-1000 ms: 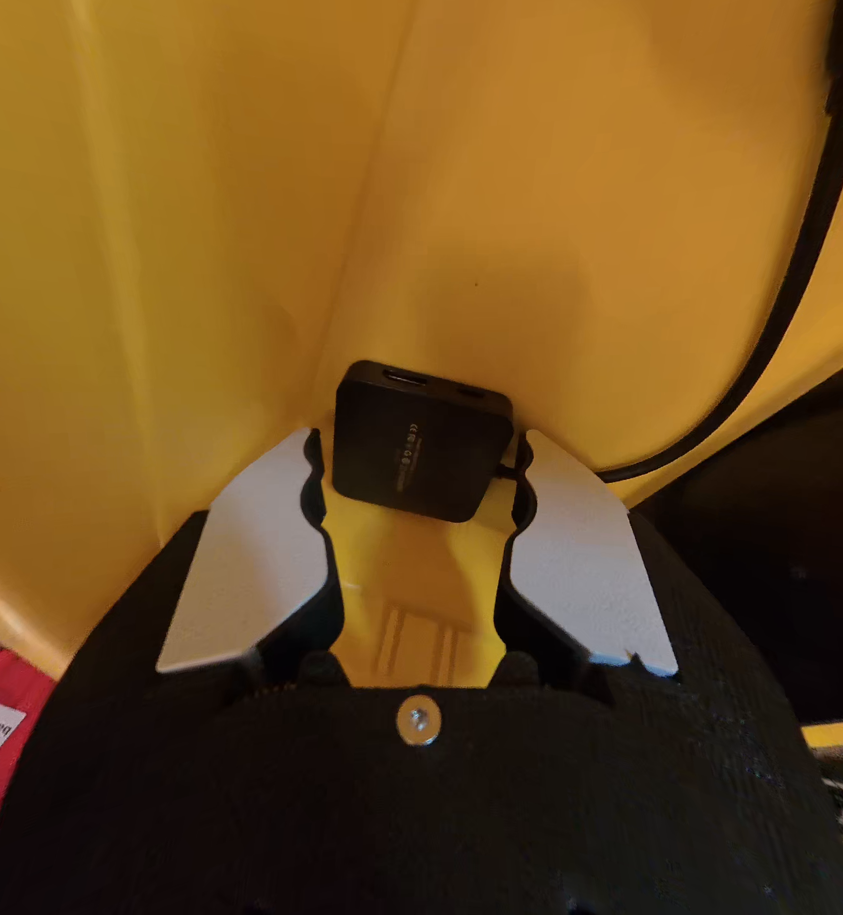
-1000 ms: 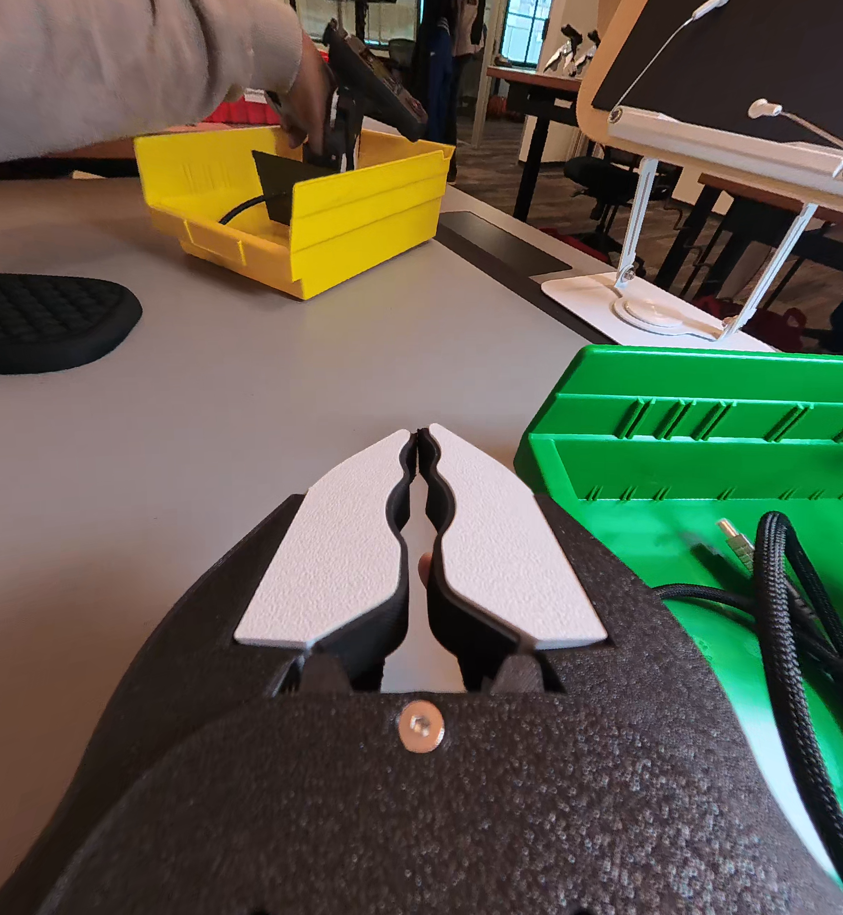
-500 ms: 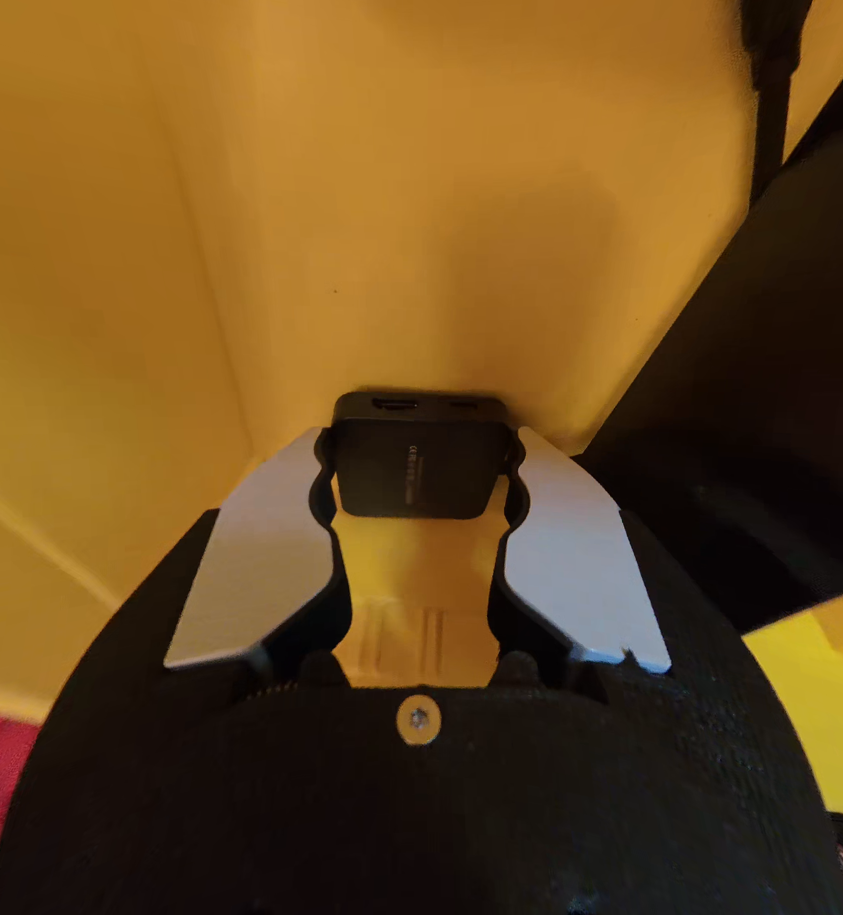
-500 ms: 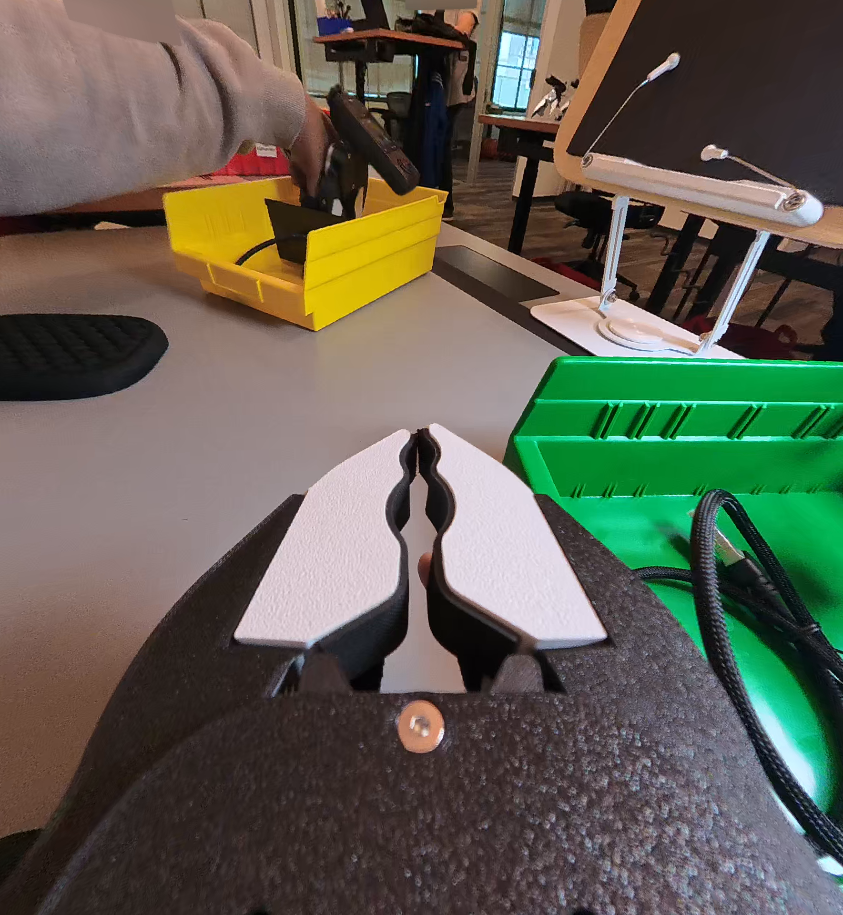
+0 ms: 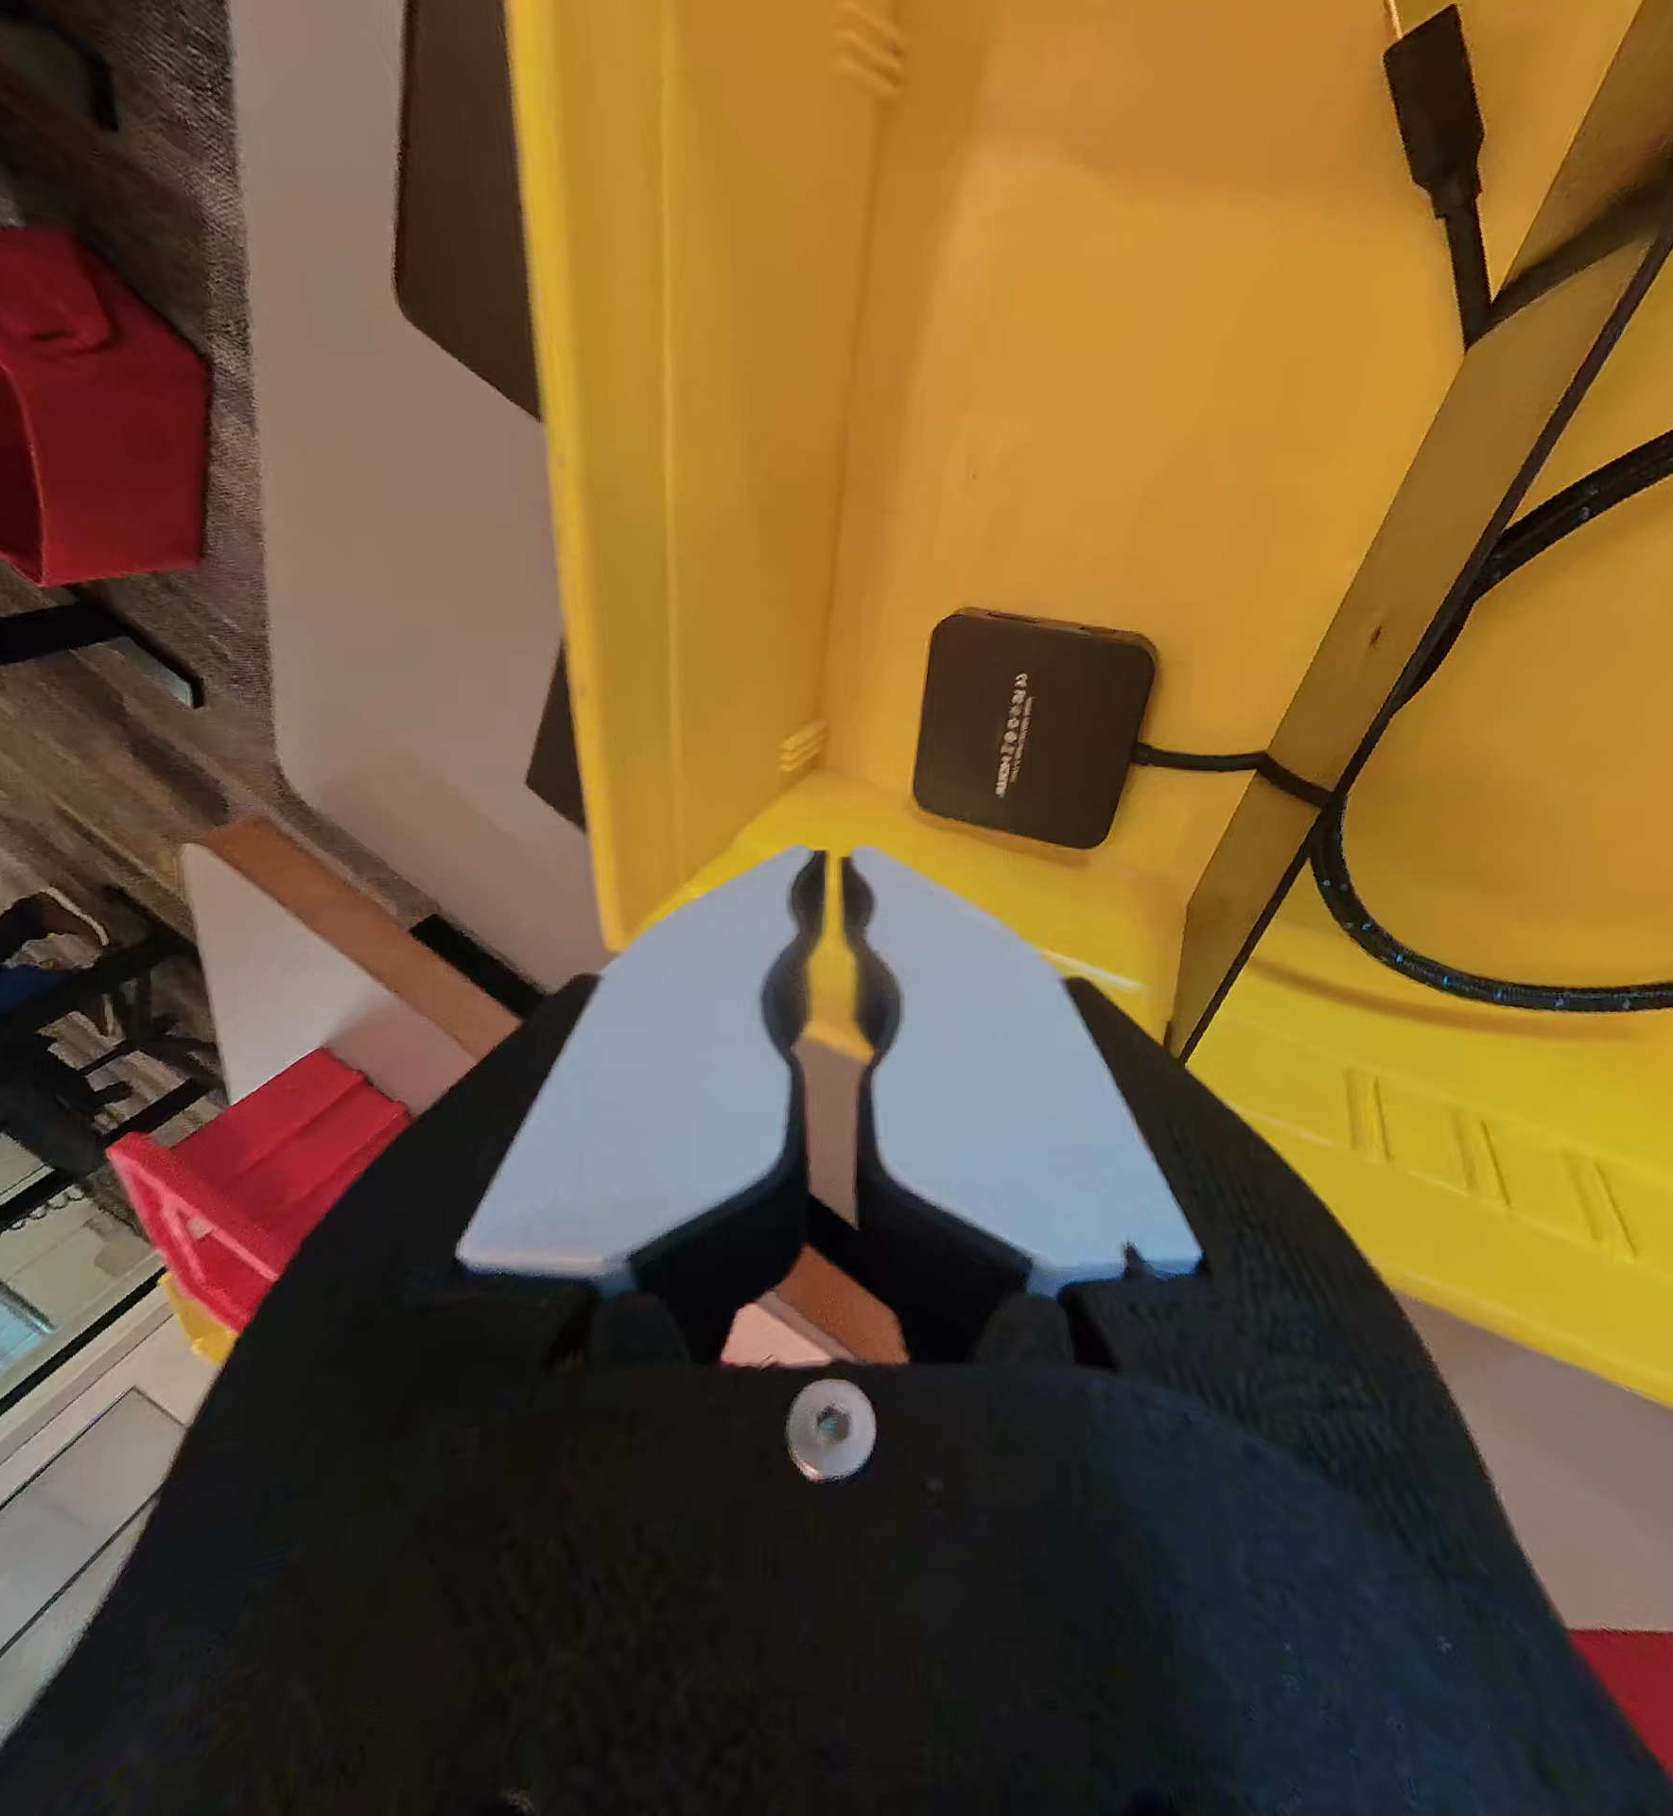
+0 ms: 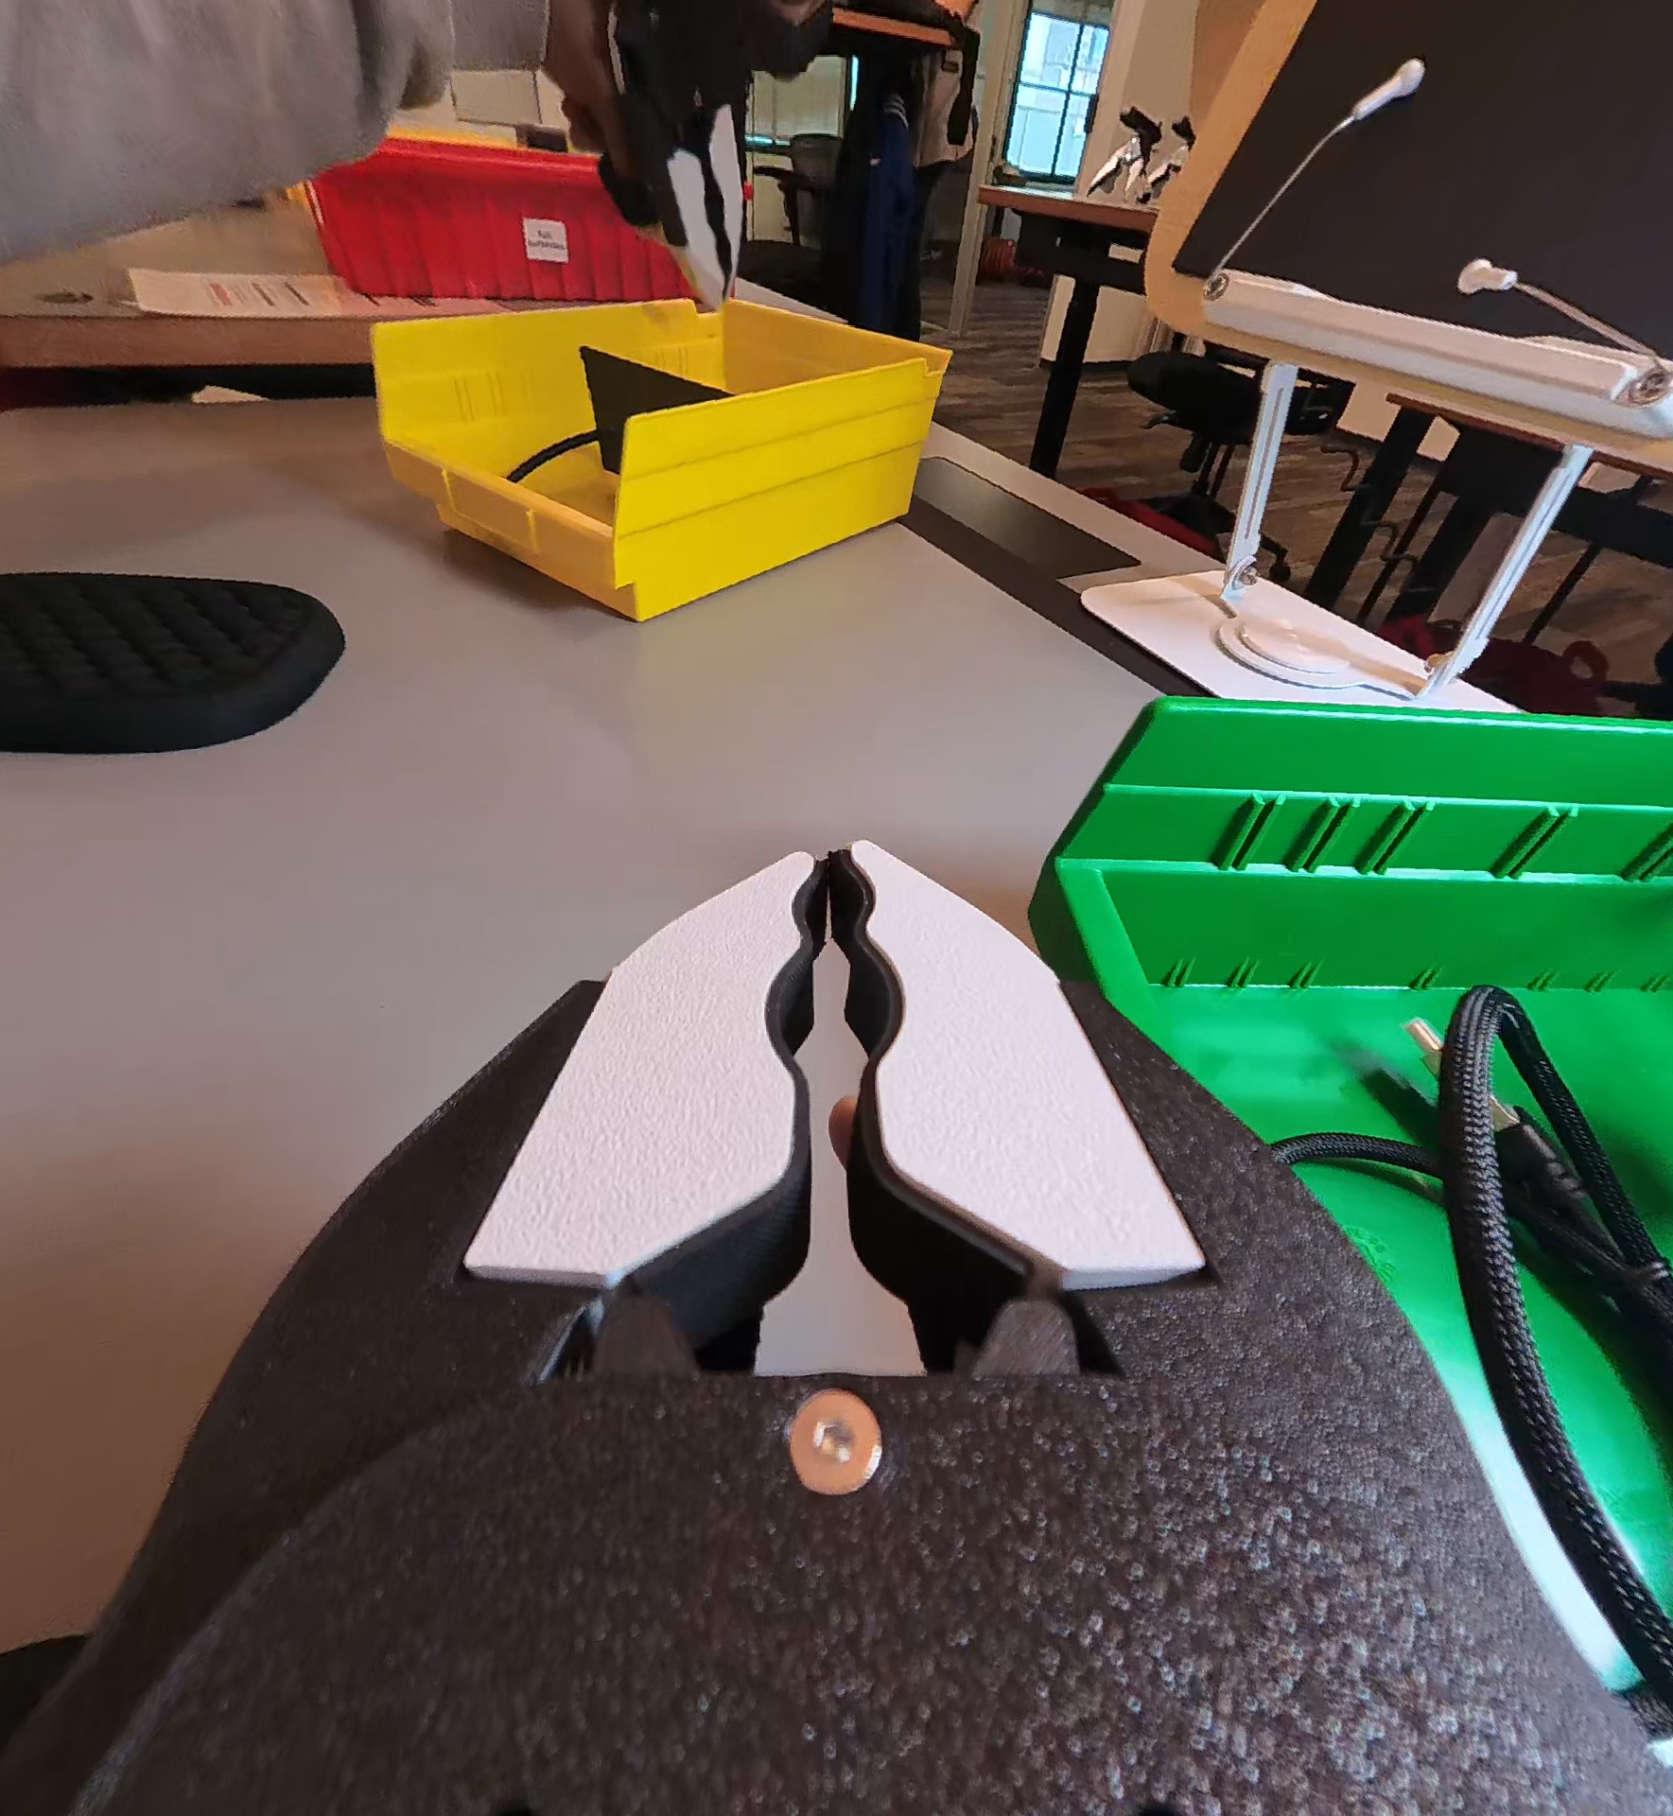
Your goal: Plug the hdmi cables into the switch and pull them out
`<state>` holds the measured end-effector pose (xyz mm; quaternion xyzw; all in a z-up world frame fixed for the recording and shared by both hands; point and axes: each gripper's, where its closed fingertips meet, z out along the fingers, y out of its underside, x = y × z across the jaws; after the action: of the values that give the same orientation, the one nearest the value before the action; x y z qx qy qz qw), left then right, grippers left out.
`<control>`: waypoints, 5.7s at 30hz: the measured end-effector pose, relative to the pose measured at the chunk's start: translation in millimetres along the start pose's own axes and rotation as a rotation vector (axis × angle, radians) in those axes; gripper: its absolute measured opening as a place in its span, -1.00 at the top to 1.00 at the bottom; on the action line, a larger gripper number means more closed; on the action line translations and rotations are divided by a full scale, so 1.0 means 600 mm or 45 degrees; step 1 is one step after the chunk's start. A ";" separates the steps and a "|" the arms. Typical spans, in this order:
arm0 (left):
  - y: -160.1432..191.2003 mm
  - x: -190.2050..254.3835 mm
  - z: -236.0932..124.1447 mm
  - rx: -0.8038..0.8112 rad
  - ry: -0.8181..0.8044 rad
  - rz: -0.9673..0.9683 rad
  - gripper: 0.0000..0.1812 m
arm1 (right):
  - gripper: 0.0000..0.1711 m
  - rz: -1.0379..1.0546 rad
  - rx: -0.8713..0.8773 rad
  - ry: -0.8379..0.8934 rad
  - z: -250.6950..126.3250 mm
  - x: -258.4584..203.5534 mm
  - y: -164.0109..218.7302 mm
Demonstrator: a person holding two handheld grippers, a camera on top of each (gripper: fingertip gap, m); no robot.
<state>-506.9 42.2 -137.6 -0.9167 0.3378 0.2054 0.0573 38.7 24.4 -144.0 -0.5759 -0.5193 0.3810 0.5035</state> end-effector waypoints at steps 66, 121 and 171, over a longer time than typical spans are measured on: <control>-0.133 -0.062 -0.330 0.657 -0.880 -0.056 0.25 | 0.99 0.046 -0.121 -0.099 0.021 -0.019 0.043; -0.350 0.667 -0.284 1.851 0.566 0.402 0.84 | 0.83 -0.327 0.035 -0.444 0.105 -0.193 -0.032; -0.150 0.259 -0.100 1.263 0.357 -0.674 0.47 | 0.84 -0.457 0.043 -0.036 0.107 -0.119 -0.030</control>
<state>-321.6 3.9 -150.9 -0.8520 0.1572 -0.1222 0.4843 -39.2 -34.7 -145.2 -0.4599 -0.6142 0.3016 0.5658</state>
